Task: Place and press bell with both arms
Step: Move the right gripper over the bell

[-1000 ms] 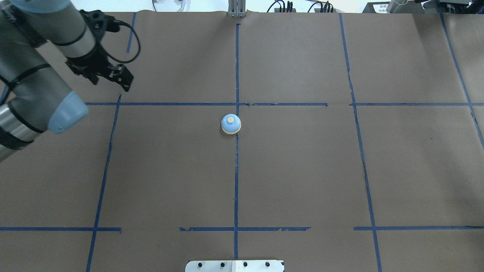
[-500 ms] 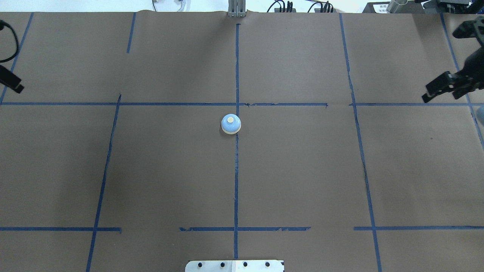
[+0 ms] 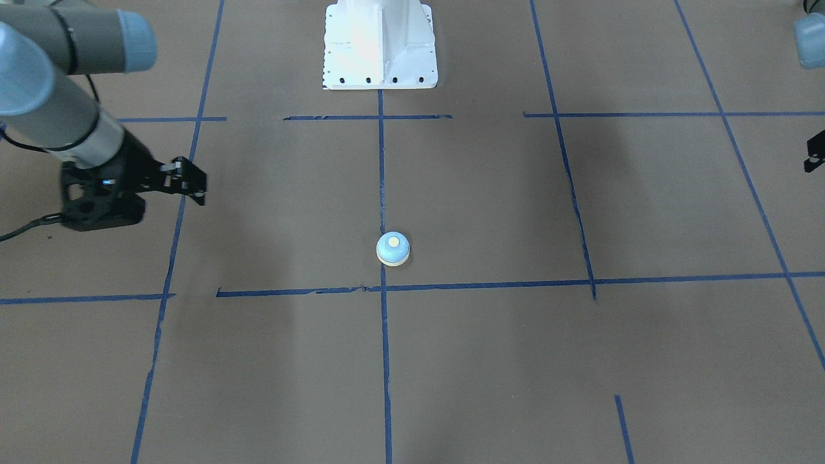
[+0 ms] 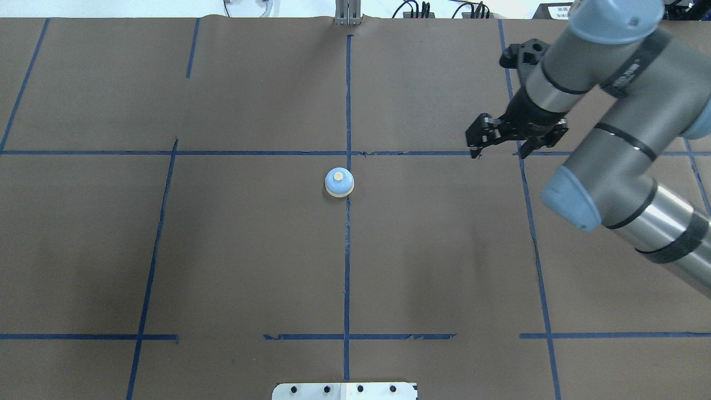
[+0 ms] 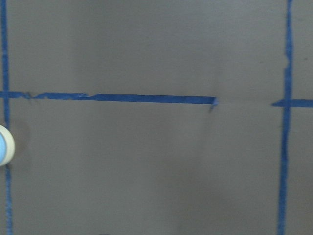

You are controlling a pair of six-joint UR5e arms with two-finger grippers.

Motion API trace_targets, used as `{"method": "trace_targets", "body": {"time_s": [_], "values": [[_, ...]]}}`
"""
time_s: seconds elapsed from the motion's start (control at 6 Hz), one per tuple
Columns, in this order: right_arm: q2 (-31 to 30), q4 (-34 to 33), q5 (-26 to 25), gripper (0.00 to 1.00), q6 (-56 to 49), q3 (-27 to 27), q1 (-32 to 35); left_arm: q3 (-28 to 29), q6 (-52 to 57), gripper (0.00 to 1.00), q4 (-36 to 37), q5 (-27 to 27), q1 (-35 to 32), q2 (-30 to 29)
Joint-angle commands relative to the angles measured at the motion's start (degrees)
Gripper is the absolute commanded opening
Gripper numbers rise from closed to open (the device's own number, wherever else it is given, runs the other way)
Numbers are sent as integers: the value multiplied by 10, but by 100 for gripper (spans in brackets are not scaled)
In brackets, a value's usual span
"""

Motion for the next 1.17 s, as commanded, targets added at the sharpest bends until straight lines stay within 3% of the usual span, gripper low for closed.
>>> {"method": "trace_targets", "body": {"time_s": [0.0,0.17,0.33,0.5,0.67,1.0], "values": [[167,2,-68,100,130,-135,-83,-1,2,100,-2,-31,-16,14],[238,51,-95,94,161,-239,-102,-1,1,100,-2,-45,-16,14],[266,146,-104,32,213,-325,-109,-1,0,100,-2,-50,-16,14],[292,153,-122,8,212,-365,-119,-2,-2,100,-2,-50,-16,14],[299,153,-127,3,211,-380,-128,-2,-4,100,-2,-50,-16,14],[293,129,-129,3,205,-378,-131,-1,-5,100,-2,-50,-16,13]]}}
